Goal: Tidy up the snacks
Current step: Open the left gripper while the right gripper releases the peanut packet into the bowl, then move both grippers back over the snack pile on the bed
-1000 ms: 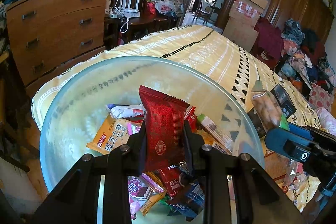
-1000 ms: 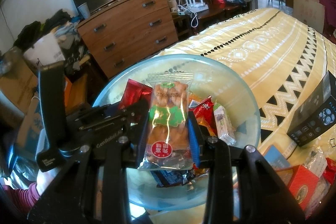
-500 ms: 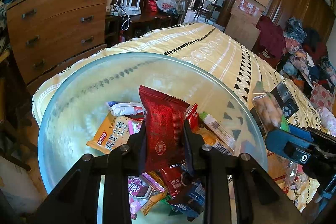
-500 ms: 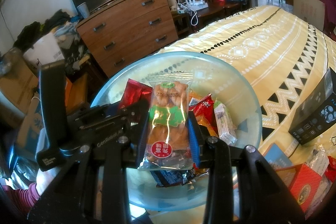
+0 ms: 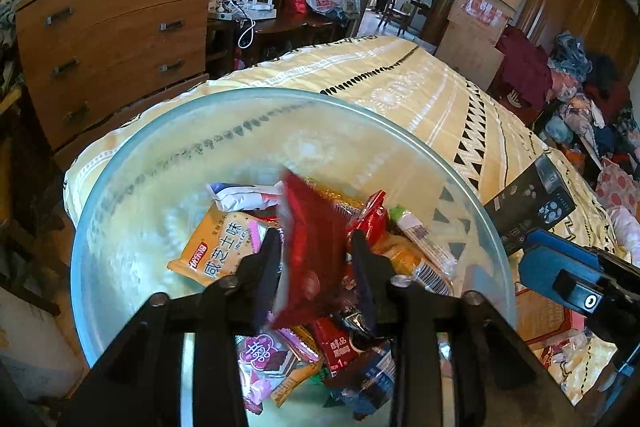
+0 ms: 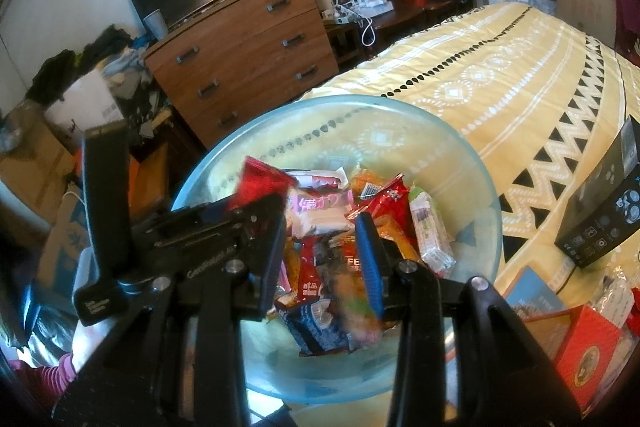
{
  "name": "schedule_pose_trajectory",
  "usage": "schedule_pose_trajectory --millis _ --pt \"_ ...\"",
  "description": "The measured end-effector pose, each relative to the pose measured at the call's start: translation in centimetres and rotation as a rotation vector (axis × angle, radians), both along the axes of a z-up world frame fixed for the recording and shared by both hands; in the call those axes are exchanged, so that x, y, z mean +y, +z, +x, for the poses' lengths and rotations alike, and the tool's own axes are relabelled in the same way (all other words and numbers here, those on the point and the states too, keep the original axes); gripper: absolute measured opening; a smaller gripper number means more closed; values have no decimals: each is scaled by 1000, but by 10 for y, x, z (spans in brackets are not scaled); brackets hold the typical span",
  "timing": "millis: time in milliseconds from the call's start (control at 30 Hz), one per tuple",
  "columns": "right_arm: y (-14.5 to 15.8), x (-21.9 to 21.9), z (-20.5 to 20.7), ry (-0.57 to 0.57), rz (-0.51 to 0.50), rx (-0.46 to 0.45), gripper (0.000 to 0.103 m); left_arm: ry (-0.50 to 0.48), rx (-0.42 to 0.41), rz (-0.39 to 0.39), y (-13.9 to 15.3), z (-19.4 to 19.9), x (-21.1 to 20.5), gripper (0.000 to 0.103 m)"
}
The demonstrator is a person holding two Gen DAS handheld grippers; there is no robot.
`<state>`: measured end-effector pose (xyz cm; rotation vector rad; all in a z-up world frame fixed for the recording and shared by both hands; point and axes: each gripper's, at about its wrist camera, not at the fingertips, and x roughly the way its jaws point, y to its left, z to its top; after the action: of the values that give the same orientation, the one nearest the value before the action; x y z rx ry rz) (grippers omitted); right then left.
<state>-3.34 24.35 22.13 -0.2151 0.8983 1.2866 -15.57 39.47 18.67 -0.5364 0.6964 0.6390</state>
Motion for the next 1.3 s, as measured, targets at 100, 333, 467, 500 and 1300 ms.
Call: schedule_pose_trajectory --millis 100,333,467,500,1300 --pt "1 -5 -1 -4 13 6 46 24 0 15 2 -2 5 61" --pt "10 -36 -20 -21 49 -67 73 51 21 79 10 -4 -2 73" --pt "23 -76 -44 -39 102 -195 73 18 -29 135 27 -9 -24 73" --pt "25 -90 -51 -56 113 -238 73 7 -53 154 33 -10 -31 73" --pt "-174 -506 83 -878 -152 142 73 -841 15 42 -23 74 -341 80"
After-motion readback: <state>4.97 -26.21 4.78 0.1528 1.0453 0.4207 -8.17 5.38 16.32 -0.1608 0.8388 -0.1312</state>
